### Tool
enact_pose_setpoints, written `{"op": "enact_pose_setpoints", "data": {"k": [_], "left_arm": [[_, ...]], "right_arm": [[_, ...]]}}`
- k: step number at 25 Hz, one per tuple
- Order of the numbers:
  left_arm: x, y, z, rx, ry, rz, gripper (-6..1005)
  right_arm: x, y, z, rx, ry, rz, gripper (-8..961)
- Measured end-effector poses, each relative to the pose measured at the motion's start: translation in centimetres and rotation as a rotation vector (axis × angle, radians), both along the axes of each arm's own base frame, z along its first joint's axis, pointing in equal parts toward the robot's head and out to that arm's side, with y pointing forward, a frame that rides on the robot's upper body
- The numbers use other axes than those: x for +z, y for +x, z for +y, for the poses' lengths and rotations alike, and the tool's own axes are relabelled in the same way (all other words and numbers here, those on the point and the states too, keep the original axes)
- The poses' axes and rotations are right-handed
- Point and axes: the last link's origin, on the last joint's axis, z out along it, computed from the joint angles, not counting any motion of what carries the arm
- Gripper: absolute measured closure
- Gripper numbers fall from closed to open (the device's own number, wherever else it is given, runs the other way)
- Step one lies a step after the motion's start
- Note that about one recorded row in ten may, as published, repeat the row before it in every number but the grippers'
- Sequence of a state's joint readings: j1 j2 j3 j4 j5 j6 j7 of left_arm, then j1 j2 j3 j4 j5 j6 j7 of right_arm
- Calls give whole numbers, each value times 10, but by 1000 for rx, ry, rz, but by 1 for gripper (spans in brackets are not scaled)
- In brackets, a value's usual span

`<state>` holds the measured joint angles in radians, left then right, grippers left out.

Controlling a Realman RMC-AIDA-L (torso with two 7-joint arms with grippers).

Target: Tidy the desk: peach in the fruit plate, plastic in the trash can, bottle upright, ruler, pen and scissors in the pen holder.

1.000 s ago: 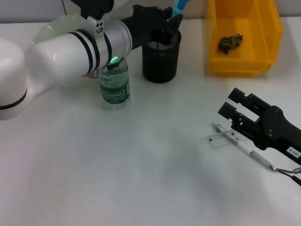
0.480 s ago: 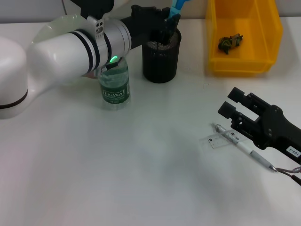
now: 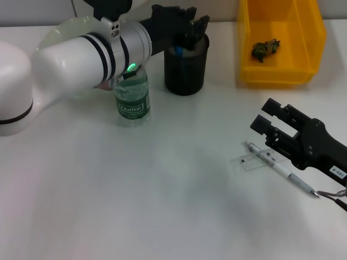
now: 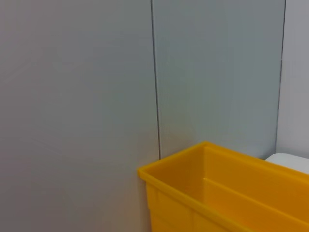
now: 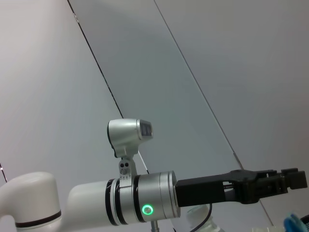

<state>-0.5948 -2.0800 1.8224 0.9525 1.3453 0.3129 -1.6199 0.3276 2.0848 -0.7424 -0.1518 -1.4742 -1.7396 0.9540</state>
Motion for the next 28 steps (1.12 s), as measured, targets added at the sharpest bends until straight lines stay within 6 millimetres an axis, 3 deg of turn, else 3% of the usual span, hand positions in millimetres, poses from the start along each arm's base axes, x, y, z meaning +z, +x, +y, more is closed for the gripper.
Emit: {"op": "enact_pose_setpoints", "data": {"k": [9, 18, 23, 28], "left_arm": [[1, 2, -1, -7, -1, -6, 719], [24, 15, -29, -86, -22, -115, 714], [38, 21, -53, -142, -47, -178, 597], [49, 20, -71, -198, -96, -210, 405]], "right_arm": [[0, 0, 0, 1, 0, 0, 291], [0, 0, 0, -1, 0, -1, 292], [0, 0, 0, 0, 0, 0, 292], [0, 0, 0, 3, -6, -2, 291]]}}
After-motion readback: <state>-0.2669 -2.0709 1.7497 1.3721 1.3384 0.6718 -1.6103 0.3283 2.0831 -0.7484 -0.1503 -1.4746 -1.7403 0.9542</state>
